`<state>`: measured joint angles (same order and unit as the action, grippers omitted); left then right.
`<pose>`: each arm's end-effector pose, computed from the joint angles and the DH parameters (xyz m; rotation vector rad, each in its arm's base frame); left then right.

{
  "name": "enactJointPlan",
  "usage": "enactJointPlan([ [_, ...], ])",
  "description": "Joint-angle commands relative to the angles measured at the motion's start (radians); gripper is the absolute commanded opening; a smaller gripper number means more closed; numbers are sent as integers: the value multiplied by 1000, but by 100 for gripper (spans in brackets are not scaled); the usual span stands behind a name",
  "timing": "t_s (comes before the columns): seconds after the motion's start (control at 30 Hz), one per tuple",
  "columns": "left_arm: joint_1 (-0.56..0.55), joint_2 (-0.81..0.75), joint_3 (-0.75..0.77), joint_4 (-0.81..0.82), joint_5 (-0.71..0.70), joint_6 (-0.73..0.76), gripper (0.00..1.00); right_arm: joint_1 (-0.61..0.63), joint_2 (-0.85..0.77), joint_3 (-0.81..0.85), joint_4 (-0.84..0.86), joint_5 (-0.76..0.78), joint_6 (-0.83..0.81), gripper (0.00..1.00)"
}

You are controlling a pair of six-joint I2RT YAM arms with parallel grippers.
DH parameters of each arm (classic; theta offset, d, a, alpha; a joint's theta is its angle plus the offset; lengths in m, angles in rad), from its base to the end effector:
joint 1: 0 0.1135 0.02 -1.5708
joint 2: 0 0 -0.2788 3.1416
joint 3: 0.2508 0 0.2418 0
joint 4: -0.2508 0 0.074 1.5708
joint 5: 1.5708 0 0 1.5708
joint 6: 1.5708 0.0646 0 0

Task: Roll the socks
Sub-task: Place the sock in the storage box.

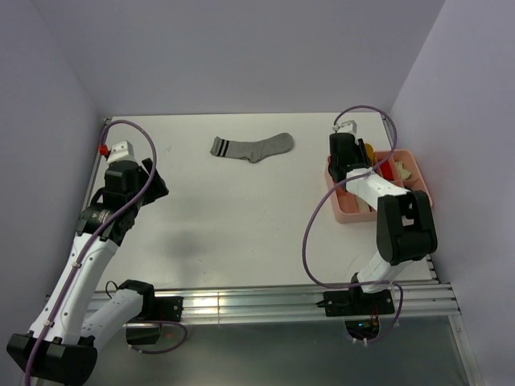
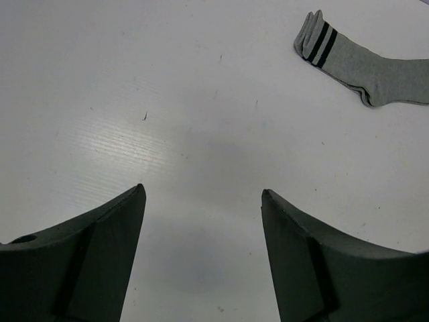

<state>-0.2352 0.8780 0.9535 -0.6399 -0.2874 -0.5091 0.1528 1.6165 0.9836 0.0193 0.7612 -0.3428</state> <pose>0.1850 -0.0255 0.3328 -0.4536 2.0632 -0.1377 0.3585 0.0101 0.2323 -0.0920 2.1329 -0.9355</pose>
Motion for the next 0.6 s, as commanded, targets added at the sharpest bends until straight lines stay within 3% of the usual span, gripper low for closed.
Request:
enactJointPlan([
  [0.0,-4,-20,-2,20,-24,8,75,8,22,38,41,-49,-16,0],
  [0.57,-4,-31,-41,66,-9,-22,74,-2,92,41,-104,-368,60,0],
])
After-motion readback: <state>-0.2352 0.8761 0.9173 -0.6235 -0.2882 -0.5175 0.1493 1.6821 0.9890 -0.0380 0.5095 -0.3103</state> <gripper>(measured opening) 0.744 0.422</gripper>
